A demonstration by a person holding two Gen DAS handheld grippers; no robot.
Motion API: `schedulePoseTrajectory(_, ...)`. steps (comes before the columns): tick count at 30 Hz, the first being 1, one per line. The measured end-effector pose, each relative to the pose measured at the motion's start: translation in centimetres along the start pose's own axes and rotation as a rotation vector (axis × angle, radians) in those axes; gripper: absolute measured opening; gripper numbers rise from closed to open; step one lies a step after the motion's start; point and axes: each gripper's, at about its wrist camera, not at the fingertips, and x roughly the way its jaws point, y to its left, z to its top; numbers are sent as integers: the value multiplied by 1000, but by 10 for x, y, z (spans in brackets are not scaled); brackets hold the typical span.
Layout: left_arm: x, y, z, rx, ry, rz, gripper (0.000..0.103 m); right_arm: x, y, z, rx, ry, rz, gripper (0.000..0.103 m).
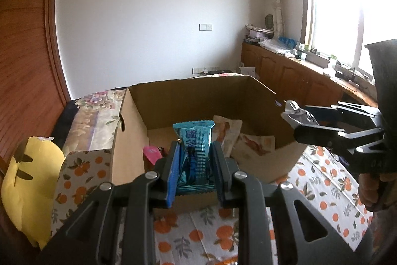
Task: Organize snacks
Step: 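Carry the duck-neck pouch with the right tool while the left tool carries the teal wrapper into the box, then open both tools to drop the pouch and wrapper into the box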
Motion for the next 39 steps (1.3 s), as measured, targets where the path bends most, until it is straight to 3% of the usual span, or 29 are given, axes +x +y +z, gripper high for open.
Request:
schedulePoseTrajectory(10,44,12,20,-13,4,-12,23,53,-6,24,13,-6,22,59)
schedulePoseTrajectory(19,75,13,8,-30,21,-40,23,95,-19,13,33,31,2,59)
schedulePoseTrajectory(24,86,7,-2,-6,60,-36,25,102,-20,6,38,43,-10,60)
schedulePoseTrajectory(31,90,17,-4,-62,59,-69,37,101,-24,5,54,29,10,60)
schedulePoseTrajectory(39,91,19,-7,-60,41,-51,44,96,-40,2,125,26,74,66)
